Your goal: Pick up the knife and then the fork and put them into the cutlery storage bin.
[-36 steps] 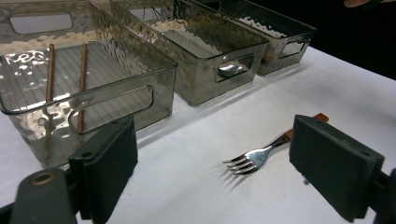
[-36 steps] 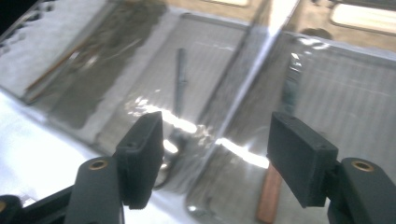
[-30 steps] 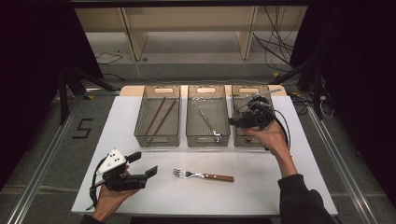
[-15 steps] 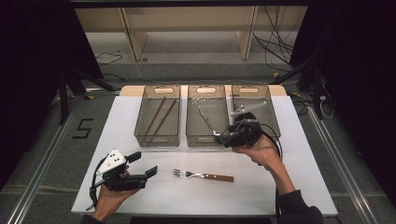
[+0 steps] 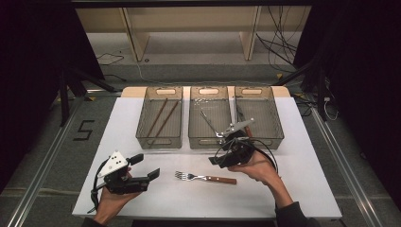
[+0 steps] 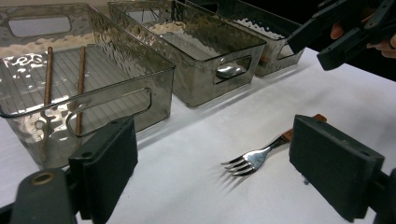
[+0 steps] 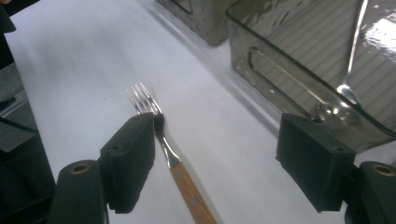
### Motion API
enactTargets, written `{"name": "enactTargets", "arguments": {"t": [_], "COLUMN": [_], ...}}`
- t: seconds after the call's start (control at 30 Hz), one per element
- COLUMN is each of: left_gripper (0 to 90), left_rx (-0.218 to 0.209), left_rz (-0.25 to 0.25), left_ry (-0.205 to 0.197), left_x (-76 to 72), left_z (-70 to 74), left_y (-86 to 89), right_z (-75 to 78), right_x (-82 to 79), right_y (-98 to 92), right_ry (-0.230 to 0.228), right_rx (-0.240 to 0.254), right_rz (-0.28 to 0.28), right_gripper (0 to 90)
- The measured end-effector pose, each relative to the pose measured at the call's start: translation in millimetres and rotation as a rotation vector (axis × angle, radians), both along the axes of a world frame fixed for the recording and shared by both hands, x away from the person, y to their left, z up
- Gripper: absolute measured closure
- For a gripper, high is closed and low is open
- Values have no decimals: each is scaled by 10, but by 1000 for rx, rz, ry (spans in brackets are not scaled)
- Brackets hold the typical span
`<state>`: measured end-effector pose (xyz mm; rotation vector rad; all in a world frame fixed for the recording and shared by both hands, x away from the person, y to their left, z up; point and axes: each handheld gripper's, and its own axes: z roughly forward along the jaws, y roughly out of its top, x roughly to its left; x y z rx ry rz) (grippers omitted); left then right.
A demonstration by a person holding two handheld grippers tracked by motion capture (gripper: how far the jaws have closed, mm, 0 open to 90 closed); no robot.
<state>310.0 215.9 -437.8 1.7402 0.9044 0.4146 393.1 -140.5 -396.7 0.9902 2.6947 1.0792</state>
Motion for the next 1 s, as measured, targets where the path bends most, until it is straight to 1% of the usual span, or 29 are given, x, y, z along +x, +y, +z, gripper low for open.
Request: {"name": "enactTargets", "arguments": {"t": [0.2,0.23,0.3,0.37,0.5,0.53,0.57,0.63,0.77,0.87,1.0], "left_gripper": [149,149,149,149,149,149,149,149,149,149,149], "left_rx": [0,1,-1,-2,1,1,-2,-2,-3,-1,-5], "left_rz": [-1,-1,-1,0,-2,-3,-1,-1,-2,-4,-3], "left_ry": [0,-1,-1,-1,-2,-3,-1,-2,-3,-3,-5], "left_x": [-1,-3,-3,-3,-3,-2,-3,-4,-5,-4,-8], "left_z": [0,1,2,2,1,2,2,2,4,2,7], "left_y": [3,4,3,4,2,3,2,2,-2,-1,0], "right_z": [-84,-94,-128,-159,-188,-198,-203,-225,-263,-277,-304], "right_x": [-21,-27,-31,-39,-56,-57,-62,-67,-80,-92,-102], "right_y": [71,84,108,137,189,199,210,229,267,291,320], "right_ry": [20,31,38,40,45,41,50,51,52,61,63], "right_rx": [-31,-35,-49,-75,-109,-115,-118,-129,-163,-174,-202], "right_rz": [34,31,44,56,83,90,90,97,111,123,127], "right_gripper": [286,286,282,276,275,275,275,275,276,279,279]}}
